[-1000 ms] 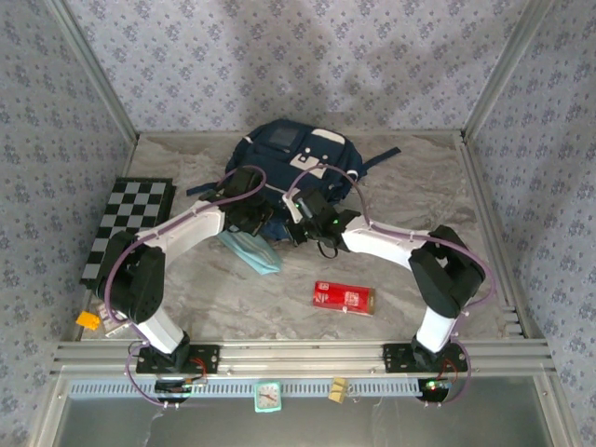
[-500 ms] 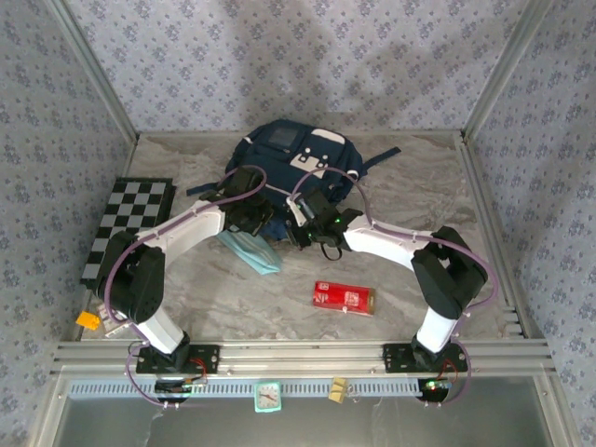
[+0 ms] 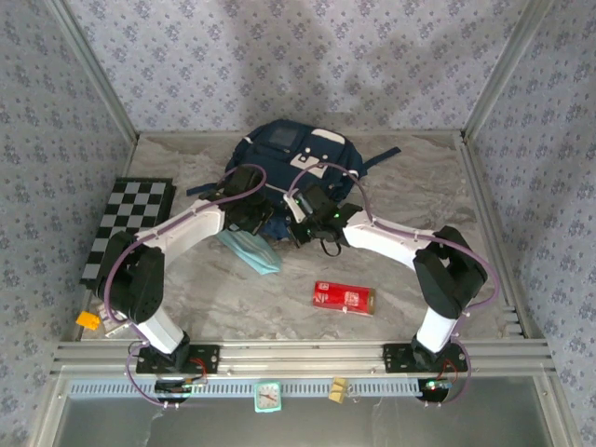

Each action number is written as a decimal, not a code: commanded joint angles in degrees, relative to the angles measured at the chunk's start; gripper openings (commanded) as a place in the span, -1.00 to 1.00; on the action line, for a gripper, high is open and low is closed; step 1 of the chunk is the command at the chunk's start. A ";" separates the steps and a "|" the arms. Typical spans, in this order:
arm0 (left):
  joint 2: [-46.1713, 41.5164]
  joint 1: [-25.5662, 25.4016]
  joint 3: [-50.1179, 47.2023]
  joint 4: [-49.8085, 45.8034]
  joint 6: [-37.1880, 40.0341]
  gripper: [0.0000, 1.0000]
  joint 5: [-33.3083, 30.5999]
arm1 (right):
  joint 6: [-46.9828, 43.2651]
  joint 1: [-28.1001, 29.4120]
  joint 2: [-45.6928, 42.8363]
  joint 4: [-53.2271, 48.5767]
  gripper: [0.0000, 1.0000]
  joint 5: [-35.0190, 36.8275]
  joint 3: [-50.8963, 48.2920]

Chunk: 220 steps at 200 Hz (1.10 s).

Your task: Pack books, pencil case, and school supplies into a backpack

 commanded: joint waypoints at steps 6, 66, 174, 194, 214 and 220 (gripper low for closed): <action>-2.10 -0.01 3.62 1.36 1.78 -1.00 -1.95 | 2.10 -0.98 0.24 -2.92 -1.00 2.95 2.26; -3.96 1.11 1.48 0.78 3.18 -1.00 -3.06 | 12.19 -5.61 -0.54 -9.37 -1.00 4.13 -2.19; -7.90 3.95 -0.74 -1.40 7.32 -1.00 -4.49 | 13.06 -20.73 4.57 -5.54 -1.00 1.54 0.81; -7.23 4.02 0.11 -0.62 7.88 -1.00 -2.44 | 8.66 -15.79 2.91 -1.75 -1.00 -2.51 -0.31; -7.17 3.94 0.82 -0.93 8.37 -1.00 -2.77 | 4.04 -10.67 1.16 3.66 -0.88 -5.65 -4.67; -7.25 3.97 0.72 -0.75 8.39 -1.00 -2.87 | 3.29 -9.88 0.92 4.63 -0.82 -6.56 -5.16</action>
